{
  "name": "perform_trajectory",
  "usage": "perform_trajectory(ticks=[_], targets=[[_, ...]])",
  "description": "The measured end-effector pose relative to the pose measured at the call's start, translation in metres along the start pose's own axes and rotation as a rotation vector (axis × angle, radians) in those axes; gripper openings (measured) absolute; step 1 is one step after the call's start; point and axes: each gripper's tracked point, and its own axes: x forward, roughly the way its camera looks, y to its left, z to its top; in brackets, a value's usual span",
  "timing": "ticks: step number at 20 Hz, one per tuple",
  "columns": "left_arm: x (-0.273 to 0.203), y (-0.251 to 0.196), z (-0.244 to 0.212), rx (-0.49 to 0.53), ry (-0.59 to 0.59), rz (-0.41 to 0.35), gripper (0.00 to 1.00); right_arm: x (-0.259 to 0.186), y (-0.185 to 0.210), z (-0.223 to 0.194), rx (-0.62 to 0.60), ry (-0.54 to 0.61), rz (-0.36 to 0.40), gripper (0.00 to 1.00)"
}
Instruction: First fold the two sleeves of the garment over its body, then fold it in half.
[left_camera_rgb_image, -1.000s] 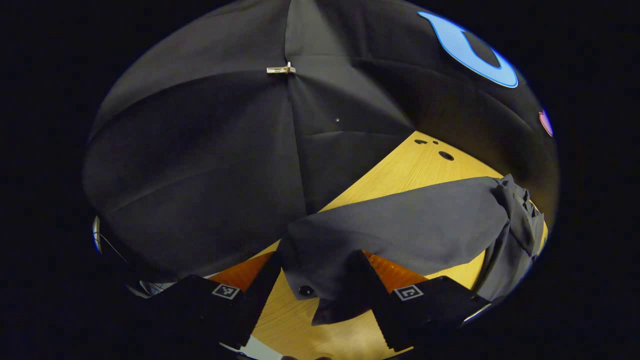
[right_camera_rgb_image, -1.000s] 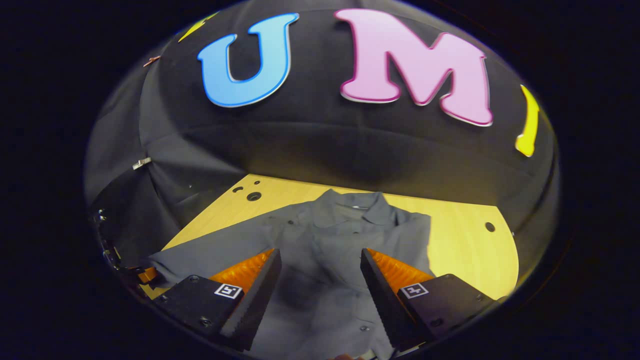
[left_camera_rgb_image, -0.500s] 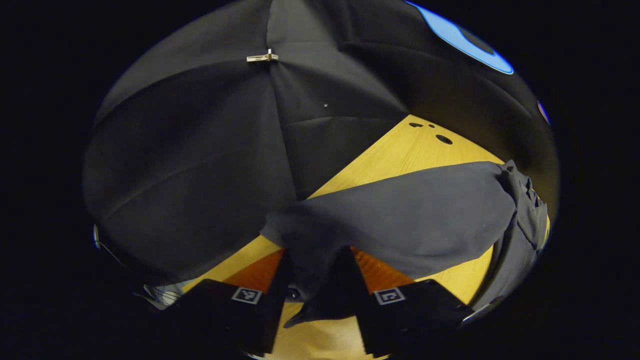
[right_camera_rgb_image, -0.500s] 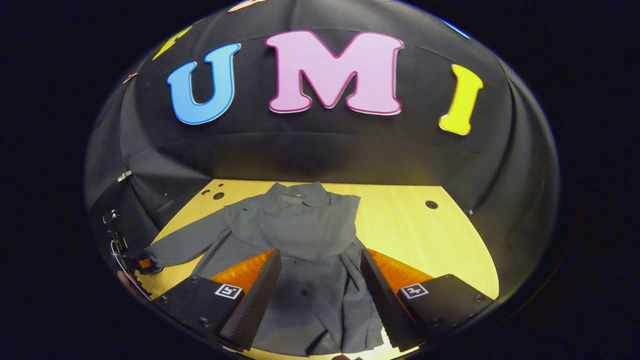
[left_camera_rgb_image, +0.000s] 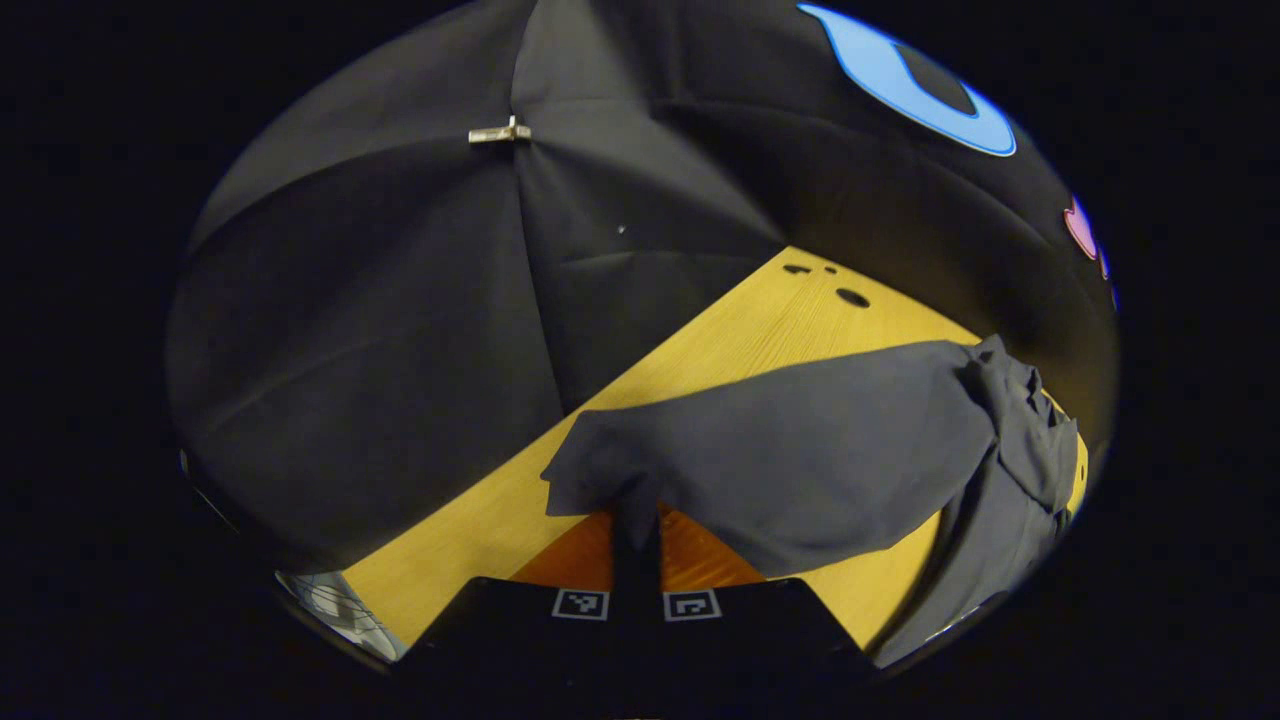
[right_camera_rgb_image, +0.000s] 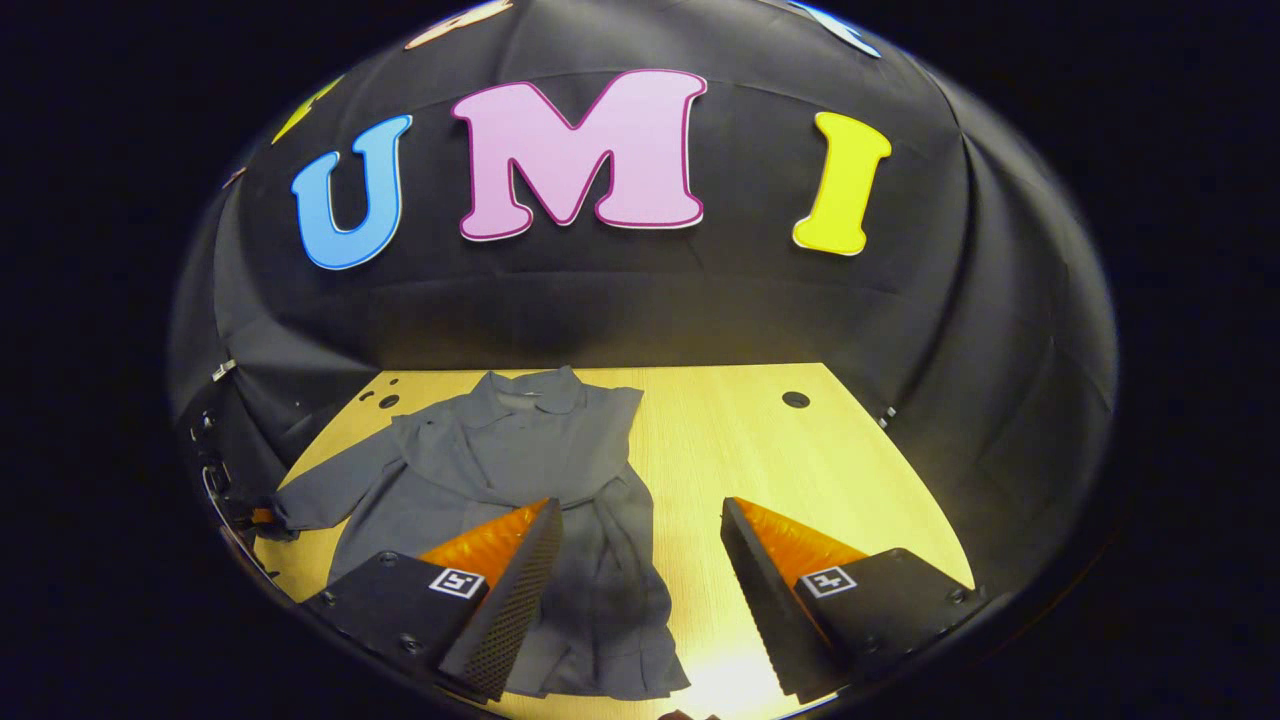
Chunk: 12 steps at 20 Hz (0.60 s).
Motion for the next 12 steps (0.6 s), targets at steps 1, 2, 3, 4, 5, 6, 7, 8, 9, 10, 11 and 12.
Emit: perform_trajectory(ticks=[1,2,3,4,5,6,7,8,9,10,11,12], targets=[[-0.006,-0.012,0.011,-0.004,-0.023,-0.019,0.06,0.003,-0.004,-0.002,0.001,0.005,0.005,0.98],[-0.012,-0.023,0.024,-0.003,-0.041,-0.038,0.06,0.006,-0.007,-0.001,0.001,0.001,0.008,0.98],[-0.017,-0.036,0.034,-0.001,-0.053,-0.057,0.08,0.01,-0.012,0.0,0.002,-0.001,0.008,0.98],[-0.021,-0.05,0.046,-0.001,-0.066,-0.082,0.08,0.009,-0.017,-0.001,0.009,-0.001,0.015,0.98],[-0.025,-0.065,0.058,0.0,-0.08,-0.102,0.08,0.009,-0.021,-0.001,0.017,-0.003,0.021,0.98],[-0.031,-0.084,0.073,0.006,-0.101,-0.13,0.08,0.011,-0.025,-0.002,0.021,-0.001,0.024,0.98],[-0.035,-0.101,0.088,0.009,-0.121,-0.157,0.06,0.013,-0.029,-0.003,0.026,-0.001,0.026,0.98],[-0.04,-0.12,0.101,0.015,-0.142,-0.176,0.05,0.015,-0.034,-0.004,0.031,0.0,0.028,0.98],[-0.044,-0.138,0.112,0.021,-0.158,-0.201,0.06,0.016,-0.039,-0.004,0.037,0.001,0.031,0.98],[-0.049,-0.159,0.121,0.027,-0.174,-0.225,0.06,0.018,-0.046,-0.005,0.042,0.002,0.034,0.98],[-0.053,-0.179,0.13,0.039,-0.19,-0.248,0.05,0.019,-0.052,-0.005,0.045,0.005,0.035,0.98],[-0.058,-0.201,0.135,0.056,-0.202,-0.27,0.05,0.021,-0.059,-0.006,0.047,0.008,0.034,0.98]])
